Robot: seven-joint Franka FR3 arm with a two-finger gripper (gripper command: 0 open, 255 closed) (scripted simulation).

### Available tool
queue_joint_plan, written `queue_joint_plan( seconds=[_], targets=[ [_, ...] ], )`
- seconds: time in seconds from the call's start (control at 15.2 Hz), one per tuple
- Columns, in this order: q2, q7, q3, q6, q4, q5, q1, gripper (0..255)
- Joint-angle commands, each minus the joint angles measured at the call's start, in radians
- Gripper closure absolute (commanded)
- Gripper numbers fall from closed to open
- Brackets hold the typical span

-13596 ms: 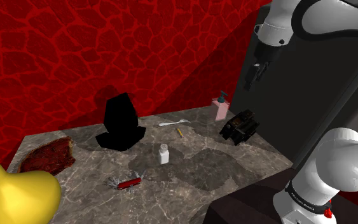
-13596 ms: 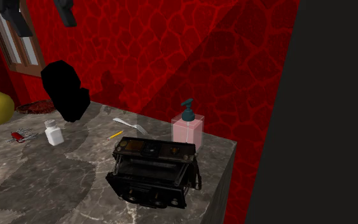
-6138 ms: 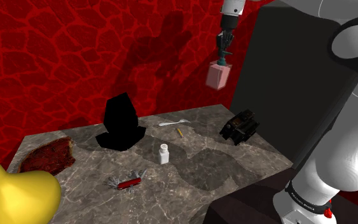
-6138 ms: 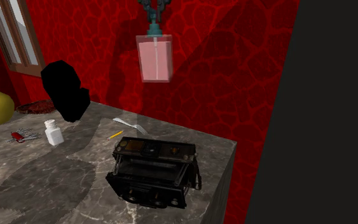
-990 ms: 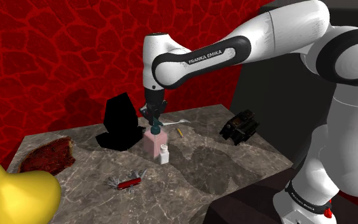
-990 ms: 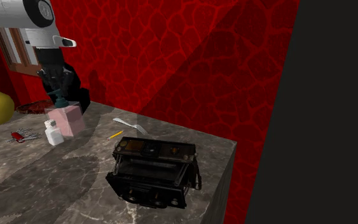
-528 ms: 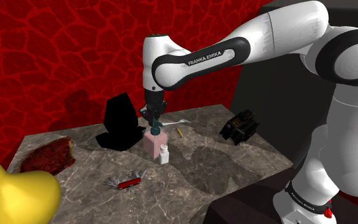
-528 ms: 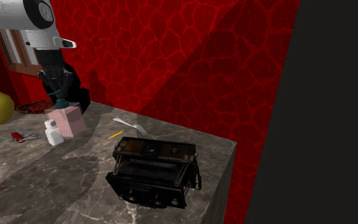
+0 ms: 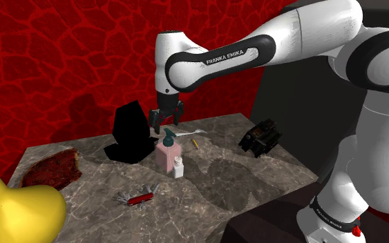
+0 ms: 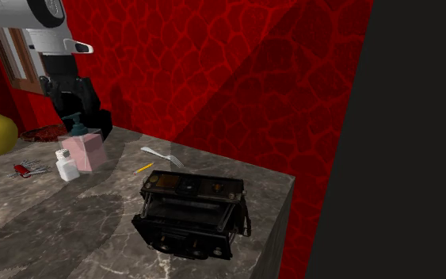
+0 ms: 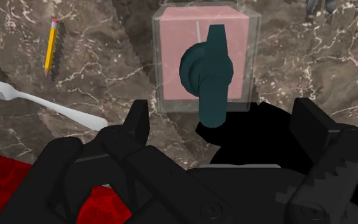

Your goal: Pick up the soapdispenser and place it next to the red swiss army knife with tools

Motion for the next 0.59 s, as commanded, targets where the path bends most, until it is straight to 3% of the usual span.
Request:
queue_joint_plan(
  seconds=[0.0,0.53],
  targets=[
    [-0.014,-0.002,0.0,-0.052,0.038,0.001,-0.001,0],
    [-0.02,-0.002,0.0,-0.077,0.056,0.001,-0.001,0]
  ],
)
